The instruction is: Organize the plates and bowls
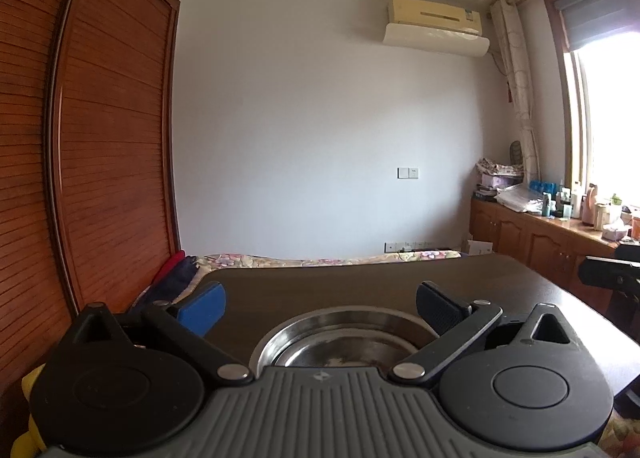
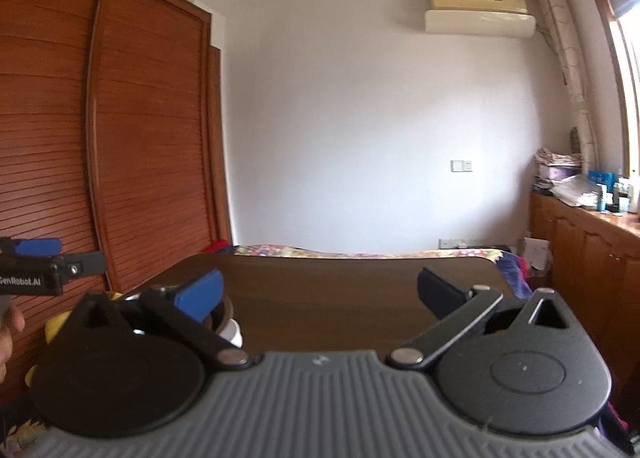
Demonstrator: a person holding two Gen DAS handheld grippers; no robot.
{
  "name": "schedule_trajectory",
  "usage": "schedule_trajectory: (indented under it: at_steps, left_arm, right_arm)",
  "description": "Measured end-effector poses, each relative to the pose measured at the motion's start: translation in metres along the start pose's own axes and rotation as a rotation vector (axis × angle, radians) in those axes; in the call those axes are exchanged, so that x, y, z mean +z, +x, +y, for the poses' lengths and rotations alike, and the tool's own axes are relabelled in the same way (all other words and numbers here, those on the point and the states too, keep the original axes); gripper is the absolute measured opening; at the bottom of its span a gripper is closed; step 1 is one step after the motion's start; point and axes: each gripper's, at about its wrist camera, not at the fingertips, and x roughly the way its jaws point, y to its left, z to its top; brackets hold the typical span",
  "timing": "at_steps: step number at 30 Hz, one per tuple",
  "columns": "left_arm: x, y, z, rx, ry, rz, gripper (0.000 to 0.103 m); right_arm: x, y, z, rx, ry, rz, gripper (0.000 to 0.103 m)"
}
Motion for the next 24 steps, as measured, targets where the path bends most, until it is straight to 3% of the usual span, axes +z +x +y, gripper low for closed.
schedule_trajectory:
  at_steps: [13, 24]
  left_arm:
    - [0.007, -0.005, -0.033, -0.007, 0.026, -0.012, 0.103]
    - [-0.009, -0.017, -0.033, -0.009, 0.05, 0.017, 0.103]
  right_arm:
    - [0.0, -0.007, -0.002, -0.169, -0.01, 0.015, 0.103]
    - [-0.006, -0.015, -0.002, -0.176, -0.018, 0.01, 0.103]
